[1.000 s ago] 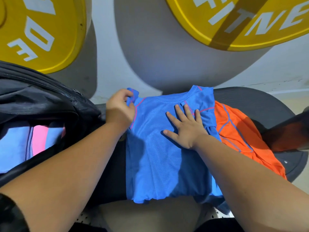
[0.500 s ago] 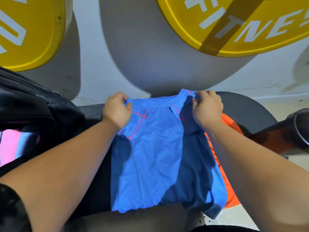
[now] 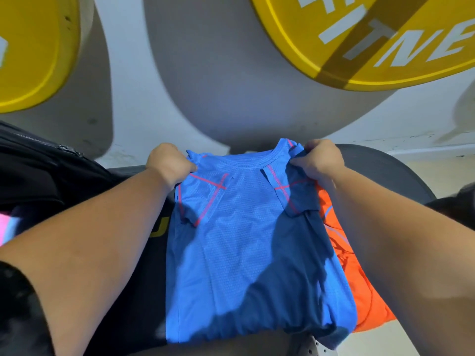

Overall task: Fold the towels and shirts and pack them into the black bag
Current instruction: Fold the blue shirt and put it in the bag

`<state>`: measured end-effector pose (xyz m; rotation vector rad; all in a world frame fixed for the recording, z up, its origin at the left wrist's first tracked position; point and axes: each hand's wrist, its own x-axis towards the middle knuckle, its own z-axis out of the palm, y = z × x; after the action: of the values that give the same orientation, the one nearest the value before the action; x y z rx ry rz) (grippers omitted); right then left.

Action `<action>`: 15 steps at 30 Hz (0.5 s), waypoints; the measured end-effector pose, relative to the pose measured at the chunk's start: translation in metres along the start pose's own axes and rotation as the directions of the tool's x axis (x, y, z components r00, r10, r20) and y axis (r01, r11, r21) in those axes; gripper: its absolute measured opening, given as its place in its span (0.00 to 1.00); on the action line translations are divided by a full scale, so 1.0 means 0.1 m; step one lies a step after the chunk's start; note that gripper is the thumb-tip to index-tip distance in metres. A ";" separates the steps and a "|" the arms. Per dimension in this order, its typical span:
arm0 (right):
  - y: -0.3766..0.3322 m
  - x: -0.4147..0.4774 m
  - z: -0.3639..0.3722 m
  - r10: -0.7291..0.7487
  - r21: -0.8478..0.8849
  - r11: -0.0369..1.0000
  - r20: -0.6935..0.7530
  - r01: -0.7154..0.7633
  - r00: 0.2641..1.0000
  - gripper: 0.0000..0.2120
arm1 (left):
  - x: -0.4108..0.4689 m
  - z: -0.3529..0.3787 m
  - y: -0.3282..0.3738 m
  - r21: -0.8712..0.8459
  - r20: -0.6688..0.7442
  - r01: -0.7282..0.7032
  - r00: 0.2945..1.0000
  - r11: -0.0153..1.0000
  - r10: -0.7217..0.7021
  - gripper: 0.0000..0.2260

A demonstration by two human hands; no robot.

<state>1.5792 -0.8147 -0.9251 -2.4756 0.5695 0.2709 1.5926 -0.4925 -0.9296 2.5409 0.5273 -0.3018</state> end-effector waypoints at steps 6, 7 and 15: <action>-0.11 -0.09 -0.10 -0.041 0.031 0.999 -0.036 0.042 0.999 0.11 | -0.06 0.00 -0.01 -0.165 -0.012 -0.033 0.999 0.986 0.032 0.06; -0.12 -0.10 -0.12 -0.050 0.042 0.998 -0.035 0.051 0.998 0.12 | -0.07 -0.01 -0.01 -0.180 -0.021 -0.043 0.999 0.983 0.040 0.06; -0.21 -0.05 -0.22 0.074 0.323 0.944 -0.024 -0.062 0.997 0.09 | -0.05 -0.18 0.16 -0.273 -0.016 0.003 1.000 0.962 -0.007 0.11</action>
<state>1.5859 -0.8105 -0.8960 -2.1501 0.6592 0.1467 1.5968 -0.4972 -0.9060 2.2767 0.5419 -0.1949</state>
